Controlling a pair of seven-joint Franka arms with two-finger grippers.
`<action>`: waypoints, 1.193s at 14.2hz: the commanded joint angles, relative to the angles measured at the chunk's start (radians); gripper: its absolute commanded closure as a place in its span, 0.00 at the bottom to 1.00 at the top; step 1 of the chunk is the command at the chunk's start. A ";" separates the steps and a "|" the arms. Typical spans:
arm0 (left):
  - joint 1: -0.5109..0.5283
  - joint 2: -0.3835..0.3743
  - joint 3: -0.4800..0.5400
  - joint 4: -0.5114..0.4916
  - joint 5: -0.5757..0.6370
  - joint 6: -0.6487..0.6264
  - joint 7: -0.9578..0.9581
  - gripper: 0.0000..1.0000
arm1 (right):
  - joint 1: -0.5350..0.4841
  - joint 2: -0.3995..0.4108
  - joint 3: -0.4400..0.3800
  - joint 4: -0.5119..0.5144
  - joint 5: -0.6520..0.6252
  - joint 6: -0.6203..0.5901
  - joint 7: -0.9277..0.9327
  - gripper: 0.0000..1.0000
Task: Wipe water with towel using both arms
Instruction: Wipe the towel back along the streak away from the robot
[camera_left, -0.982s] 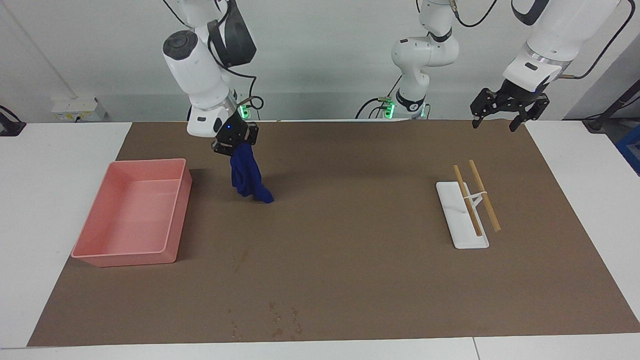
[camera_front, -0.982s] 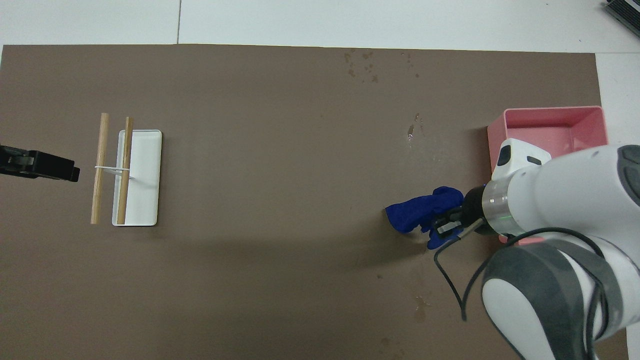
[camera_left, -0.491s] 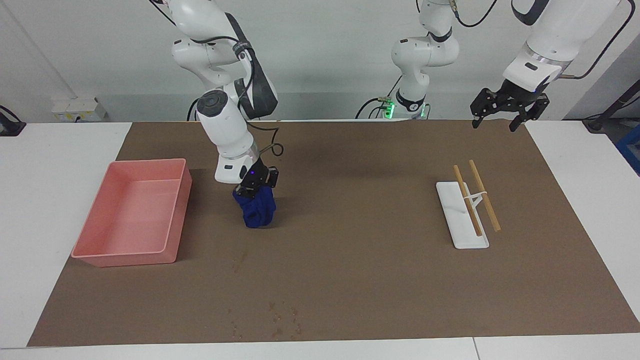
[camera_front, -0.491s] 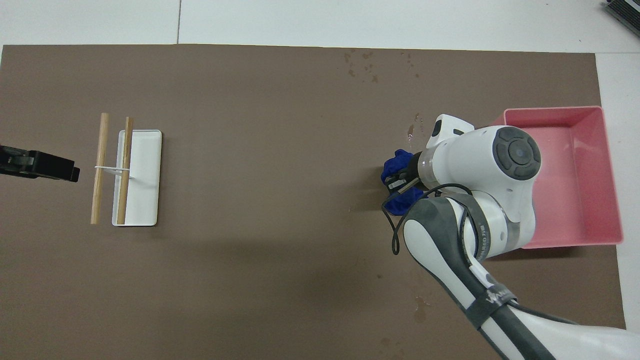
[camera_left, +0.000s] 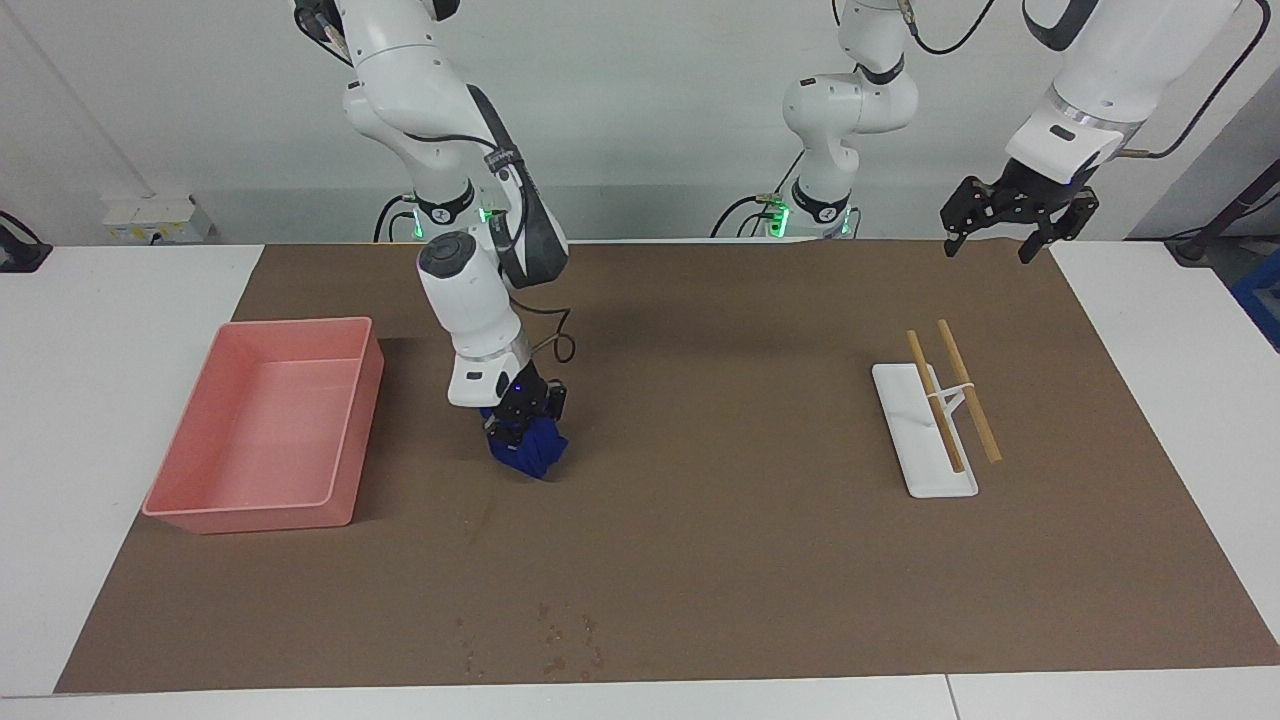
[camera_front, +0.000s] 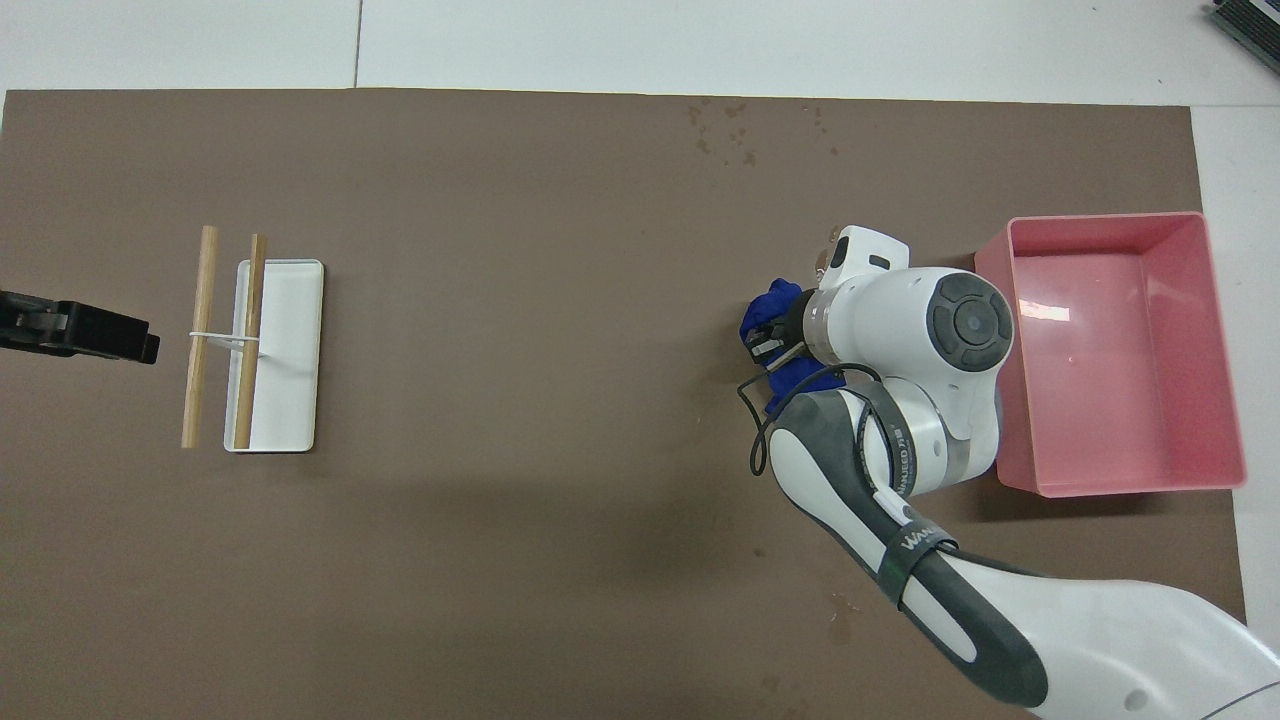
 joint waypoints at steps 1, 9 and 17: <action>0.012 -0.024 -0.009 -0.028 0.014 0.009 0.014 0.00 | -0.049 0.048 0.008 -0.013 -0.017 0.077 -0.095 1.00; 0.012 -0.024 -0.009 -0.028 0.014 0.009 0.014 0.00 | 0.009 0.099 0.011 -0.113 0.003 0.232 0.092 1.00; 0.012 -0.024 -0.009 -0.028 0.014 0.009 0.014 0.00 | 0.015 0.059 0.011 -0.197 0.004 0.215 0.197 1.00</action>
